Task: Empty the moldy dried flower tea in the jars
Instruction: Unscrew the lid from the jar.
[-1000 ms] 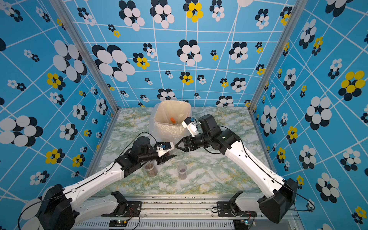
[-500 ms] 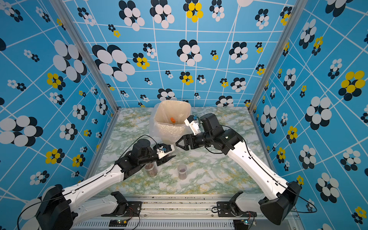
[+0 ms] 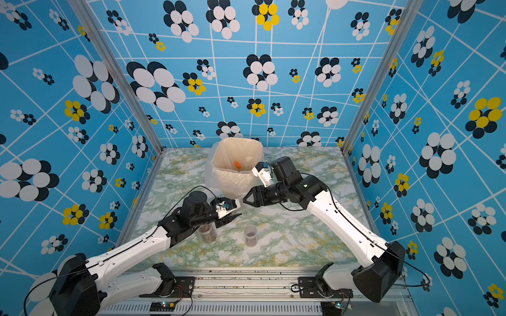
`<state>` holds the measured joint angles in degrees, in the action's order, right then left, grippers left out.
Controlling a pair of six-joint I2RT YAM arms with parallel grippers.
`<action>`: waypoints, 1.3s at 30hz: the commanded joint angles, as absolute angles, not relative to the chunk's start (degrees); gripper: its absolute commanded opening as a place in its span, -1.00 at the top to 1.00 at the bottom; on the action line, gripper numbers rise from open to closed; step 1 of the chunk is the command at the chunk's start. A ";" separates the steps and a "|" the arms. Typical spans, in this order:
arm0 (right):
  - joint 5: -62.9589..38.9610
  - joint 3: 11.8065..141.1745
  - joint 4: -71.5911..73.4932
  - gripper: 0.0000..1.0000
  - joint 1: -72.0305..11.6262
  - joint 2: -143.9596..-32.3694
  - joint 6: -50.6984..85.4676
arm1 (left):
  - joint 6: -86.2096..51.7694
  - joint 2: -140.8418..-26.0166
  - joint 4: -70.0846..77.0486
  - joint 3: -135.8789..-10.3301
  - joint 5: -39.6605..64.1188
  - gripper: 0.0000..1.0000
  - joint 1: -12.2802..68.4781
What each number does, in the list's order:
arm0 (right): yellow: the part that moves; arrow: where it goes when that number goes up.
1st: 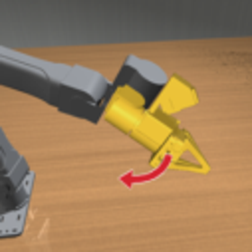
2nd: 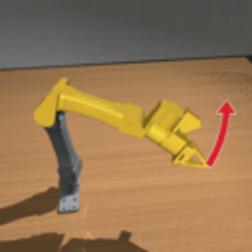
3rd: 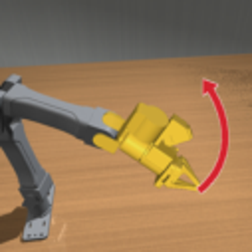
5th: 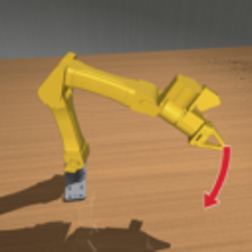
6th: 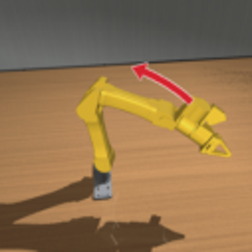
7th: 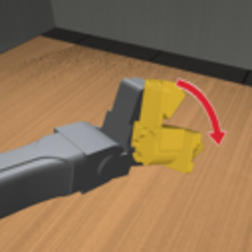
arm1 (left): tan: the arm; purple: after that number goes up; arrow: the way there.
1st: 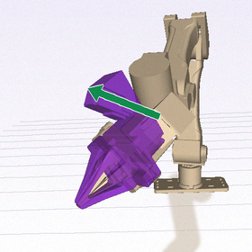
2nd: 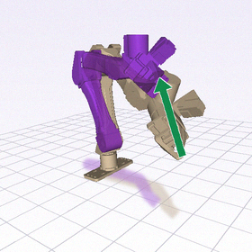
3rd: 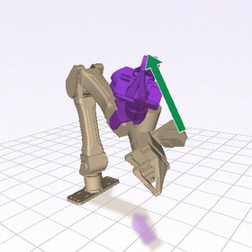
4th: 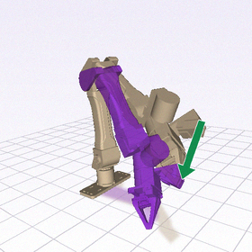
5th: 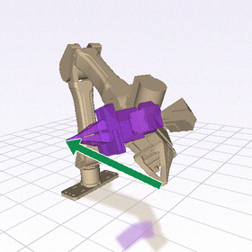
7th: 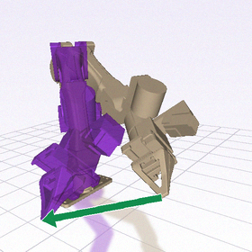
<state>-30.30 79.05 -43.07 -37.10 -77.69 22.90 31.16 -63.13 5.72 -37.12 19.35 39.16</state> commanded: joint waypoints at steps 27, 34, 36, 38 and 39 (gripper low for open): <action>-23.62 85.36 -56.00 0.54 -36.91 -81.07 -30.89 | 25.85 -66.22 1.11 -42.37 43.26 0.60 36.21; -26.84 83.36 -45.31 -0.18 -36.91 -75.75 -12.49 | 25.70 -65.58 3.90 -40.92 33.02 0.60 36.26; -30.02 80.87 -39.47 -0.44 -36.91 -72.77 -3.23 | 26.27 -65.40 3.79 -40.87 29.41 0.59 36.30; -31.27 78.78 -34.91 -0.72 -36.91 -70.68 6.16 | 27.00 -65.33 3.34 -41.02 26.63 0.59 36.34; -31.29 78.15 -33.72 -0.80 -36.89 -70.07 10.37 | 27.44 -65.17 3.07 -41.06 25.59 0.59 36.38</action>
<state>-30.39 79.75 -42.22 -37.04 -72.86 -4.51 27.03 -66.30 2.39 -40.21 30.35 36.16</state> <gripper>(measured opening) 0.882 0.532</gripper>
